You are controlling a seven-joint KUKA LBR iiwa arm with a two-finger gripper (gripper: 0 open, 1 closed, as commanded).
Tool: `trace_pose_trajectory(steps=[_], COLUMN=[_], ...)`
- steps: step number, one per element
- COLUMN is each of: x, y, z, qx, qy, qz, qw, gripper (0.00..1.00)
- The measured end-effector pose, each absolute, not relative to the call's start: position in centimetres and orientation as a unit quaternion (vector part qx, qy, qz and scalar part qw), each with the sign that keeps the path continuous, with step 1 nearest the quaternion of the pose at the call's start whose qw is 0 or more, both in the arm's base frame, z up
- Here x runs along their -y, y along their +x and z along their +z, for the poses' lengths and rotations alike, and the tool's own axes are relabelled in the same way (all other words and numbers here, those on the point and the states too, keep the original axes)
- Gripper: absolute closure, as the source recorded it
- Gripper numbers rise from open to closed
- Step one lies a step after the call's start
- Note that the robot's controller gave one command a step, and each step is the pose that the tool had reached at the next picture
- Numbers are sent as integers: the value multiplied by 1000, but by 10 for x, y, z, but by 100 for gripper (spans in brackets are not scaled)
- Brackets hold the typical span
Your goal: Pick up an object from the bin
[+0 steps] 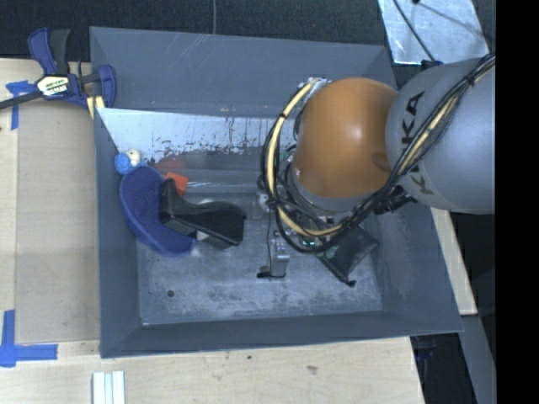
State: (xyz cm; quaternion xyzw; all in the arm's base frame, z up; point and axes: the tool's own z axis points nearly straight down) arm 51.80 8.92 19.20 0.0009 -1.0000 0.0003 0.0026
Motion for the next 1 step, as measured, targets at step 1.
trace_pose_trajectory(steps=[1], x=[-138], y=[588], z=[94], qx=[999], qy=[53], qz=[2], qw=[-12], gripper=[0])
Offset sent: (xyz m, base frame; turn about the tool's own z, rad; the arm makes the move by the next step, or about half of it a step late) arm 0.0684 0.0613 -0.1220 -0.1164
